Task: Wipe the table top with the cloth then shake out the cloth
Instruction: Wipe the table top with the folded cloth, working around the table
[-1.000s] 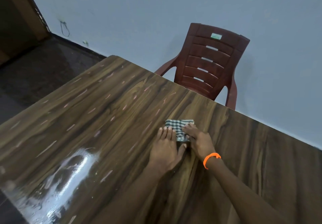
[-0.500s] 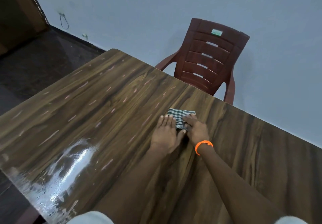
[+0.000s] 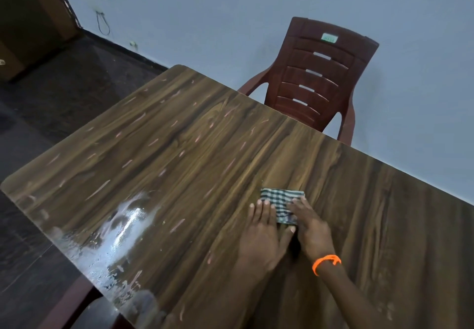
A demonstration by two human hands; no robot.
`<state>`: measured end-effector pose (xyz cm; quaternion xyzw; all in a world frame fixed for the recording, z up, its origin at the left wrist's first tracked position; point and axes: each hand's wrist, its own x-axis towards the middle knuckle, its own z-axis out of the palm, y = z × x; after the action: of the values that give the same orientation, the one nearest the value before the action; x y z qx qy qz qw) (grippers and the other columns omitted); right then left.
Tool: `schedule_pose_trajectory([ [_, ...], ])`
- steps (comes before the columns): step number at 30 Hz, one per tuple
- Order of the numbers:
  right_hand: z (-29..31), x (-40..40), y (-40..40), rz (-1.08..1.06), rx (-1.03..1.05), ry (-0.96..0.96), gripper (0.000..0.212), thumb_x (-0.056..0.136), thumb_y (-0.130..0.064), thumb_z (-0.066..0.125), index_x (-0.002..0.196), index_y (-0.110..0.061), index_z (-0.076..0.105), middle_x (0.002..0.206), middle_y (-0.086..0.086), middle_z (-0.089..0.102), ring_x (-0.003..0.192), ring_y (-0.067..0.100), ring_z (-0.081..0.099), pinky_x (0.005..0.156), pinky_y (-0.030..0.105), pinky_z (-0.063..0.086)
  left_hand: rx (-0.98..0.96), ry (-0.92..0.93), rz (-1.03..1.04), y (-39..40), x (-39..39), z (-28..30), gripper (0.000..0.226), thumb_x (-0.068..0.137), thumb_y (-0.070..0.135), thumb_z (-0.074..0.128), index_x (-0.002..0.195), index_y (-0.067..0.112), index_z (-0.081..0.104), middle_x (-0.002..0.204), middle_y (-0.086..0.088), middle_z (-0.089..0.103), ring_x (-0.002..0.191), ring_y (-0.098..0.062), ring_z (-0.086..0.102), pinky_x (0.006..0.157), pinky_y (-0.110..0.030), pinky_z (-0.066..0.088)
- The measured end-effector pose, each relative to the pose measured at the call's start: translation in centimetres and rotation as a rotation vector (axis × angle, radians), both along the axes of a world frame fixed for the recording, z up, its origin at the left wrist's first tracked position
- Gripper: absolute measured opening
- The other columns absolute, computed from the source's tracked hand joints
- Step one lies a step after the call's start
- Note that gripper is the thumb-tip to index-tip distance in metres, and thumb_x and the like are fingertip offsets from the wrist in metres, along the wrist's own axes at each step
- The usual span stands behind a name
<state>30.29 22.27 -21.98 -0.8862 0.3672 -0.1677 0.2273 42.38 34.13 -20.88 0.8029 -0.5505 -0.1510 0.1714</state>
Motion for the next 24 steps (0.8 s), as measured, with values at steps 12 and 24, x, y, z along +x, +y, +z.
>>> schedule_pose_trajectory([
  [12, 0.7, 8.3, 0.5, -0.006, 0.174, -0.045, 0.039, 0.086, 0.007, 0.054, 0.120, -0.009, 0.064, 0.135, 0.011, 0.055, 0.136, 0.023, 0.037, 0.112, 0.024, 0.022, 0.084, -0.204, 0.008, 1.1, 6.6, -0.5, 0.091, 0.096, 0.062, 0.007, 0.154, -0.004, 0.030, 0.161, -0.022, 0.031, 0.154, -0.031, 0.019, 0.126, -0.044, 0.000],
  [24, 0.0, -0.2, 7.1, 0.078, 0.118, -0.061, 0.060, 0.077, 0.018, 0.055, 0.125, -0.017, 0.062, 0.137, -0.005, 0.052, 0.138, 0.006, 0.030, 0.112, 0.018, 0.024, 0.104, -0.087, 0.075, 8.5, -1.3, 0.5, 0.087, 0.102, 0.067, 0.007, 0.159, 0.003, 0.019, 0.166, -0.016, 0.017, 0.156, -0.021, 0.002, 0.125, -0.040, -0.006],
])
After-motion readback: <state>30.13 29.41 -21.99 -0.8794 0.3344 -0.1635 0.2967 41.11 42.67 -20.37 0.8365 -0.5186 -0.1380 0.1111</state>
